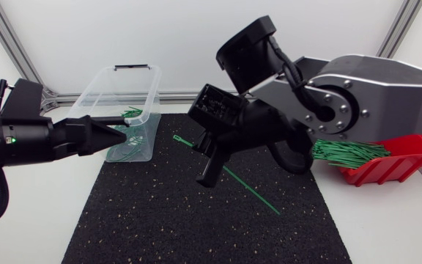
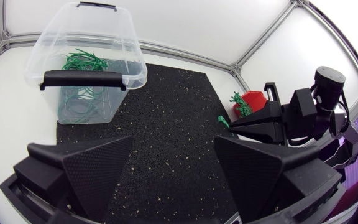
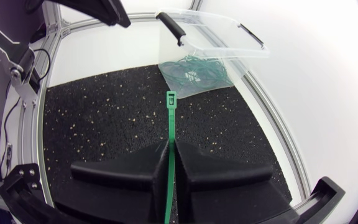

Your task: Take a green cable tie from the red box, thread the tail through the head to close it, then place it in the transparent bin on the left.

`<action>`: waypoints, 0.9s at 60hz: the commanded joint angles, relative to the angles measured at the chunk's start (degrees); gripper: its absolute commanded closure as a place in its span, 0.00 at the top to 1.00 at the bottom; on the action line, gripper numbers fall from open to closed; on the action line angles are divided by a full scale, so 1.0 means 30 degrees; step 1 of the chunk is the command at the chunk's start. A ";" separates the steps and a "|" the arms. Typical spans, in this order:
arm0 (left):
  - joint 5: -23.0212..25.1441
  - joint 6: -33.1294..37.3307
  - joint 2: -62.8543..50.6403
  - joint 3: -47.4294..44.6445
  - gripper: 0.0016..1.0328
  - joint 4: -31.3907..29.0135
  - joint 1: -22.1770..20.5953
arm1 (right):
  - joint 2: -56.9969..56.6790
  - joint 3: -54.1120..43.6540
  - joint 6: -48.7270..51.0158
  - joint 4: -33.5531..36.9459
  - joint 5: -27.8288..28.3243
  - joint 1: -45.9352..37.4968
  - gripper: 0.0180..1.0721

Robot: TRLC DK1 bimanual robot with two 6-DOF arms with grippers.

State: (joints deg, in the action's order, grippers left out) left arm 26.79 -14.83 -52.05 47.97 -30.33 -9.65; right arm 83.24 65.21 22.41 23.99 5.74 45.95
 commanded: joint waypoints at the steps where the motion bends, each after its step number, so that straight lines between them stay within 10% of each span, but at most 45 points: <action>1: 0.0212 -0.1268 -0.0345 0.0682 0.89 0.0675 -0.0387 | -0.0296 0.0968 -0.1290 0.0266 -0.0008 -0.0084 0.06; 54: 0.0212 -0.6512 -0.1868 0.0447 0.84 0.8996 -0.2291 | 0.1139 0.4015 -0.6710 -0.1639 -0.0477 0.0326 0.06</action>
State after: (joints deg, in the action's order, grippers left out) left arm 26.98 -32.16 -57.06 49.30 -4.69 -15.64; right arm 85.47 75.46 4.34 20.23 4.60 46.44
